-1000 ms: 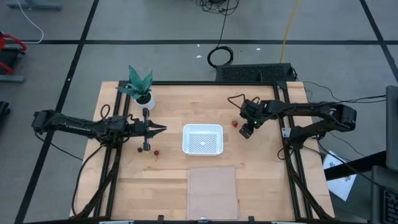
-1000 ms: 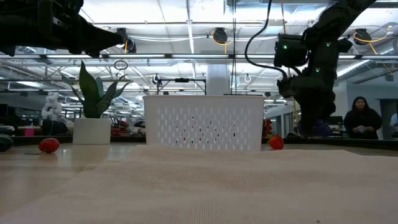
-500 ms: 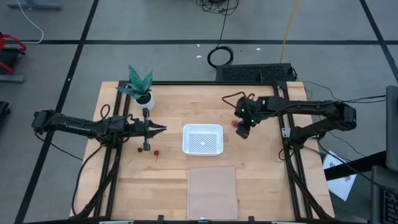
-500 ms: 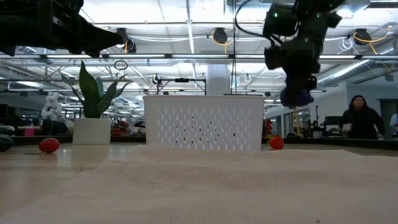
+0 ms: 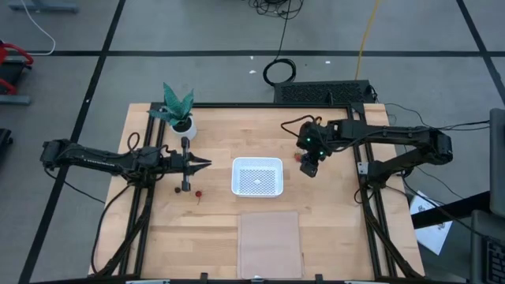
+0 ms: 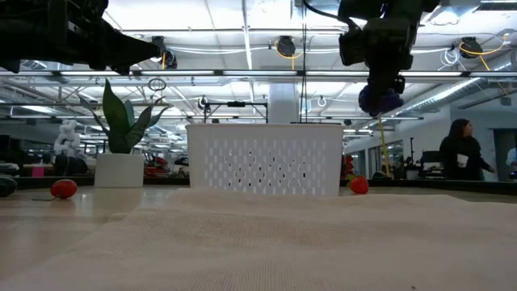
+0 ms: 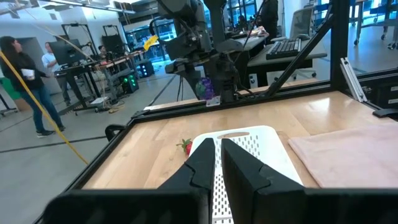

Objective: Pick and placing Produce into tupperware
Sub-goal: Put the purple grapes into the white bin

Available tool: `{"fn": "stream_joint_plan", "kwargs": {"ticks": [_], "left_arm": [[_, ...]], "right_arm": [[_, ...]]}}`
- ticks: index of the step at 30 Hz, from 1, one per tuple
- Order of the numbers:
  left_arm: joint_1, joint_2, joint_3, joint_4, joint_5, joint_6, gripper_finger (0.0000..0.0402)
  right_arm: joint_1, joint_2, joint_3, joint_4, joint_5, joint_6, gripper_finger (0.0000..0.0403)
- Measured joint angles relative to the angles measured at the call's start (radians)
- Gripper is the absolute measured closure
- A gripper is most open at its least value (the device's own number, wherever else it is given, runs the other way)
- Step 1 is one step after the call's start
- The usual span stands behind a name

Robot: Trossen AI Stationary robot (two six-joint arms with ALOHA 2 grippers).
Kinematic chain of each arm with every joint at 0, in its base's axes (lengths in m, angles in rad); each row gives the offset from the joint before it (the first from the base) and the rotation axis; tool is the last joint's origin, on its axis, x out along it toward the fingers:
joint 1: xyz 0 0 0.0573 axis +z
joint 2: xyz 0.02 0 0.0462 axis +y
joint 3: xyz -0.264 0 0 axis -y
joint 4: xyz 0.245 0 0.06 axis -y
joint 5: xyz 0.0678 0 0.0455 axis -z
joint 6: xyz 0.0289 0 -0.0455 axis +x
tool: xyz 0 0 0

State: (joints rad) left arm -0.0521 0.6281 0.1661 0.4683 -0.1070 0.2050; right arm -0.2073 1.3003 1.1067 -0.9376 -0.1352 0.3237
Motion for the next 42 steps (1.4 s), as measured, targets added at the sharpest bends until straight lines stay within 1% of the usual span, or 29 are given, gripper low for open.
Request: {"fn": "stream_joint_plan", "kwargs": {"ticks": [4, 14, 21, 31, 34, 42], "left_arm": [[0.000, 0.000, 0.000, 0.010, 0.000, 0.000, 0.0369], [0.000, 0.000, 0.000, 0.012, 0.000, 0.000, 0.0369], [0.000, 0.000, 0.000, 0.013, 0.000, 0.000, 0.0369], [0.000, 0.000, 0.000, 0.023, 0.000, -0.001, 0.0369], [0.000, 0.000, 0.000, 0.030, 0.000, 0.000, 0.0369], [0.000, 0.000, 0.000, 0.044, 0.000, 0.000, 0.0369]], "right_arm": [[0.000, 0.000, 0.032, -0.063, 0.001, 0.003, 0.0202], [-0.003, 0.000, 0.131, -0.138, 0.005, -0.007, 0.0202], [-0.045, 0.005, 0.216, -0.188, 0.007, -0.033, 0.0202], [-0.097, 0.016, 0.222, -0.174, 0.008, -0.086, 0.0203], [-0.110, 0.026, 0.222, -0.155, 0.008, -0.124, 0.0203], [-0.114, 0.123, 0.222, -0.133, 0.004, -0.179, 0.0203]]}}
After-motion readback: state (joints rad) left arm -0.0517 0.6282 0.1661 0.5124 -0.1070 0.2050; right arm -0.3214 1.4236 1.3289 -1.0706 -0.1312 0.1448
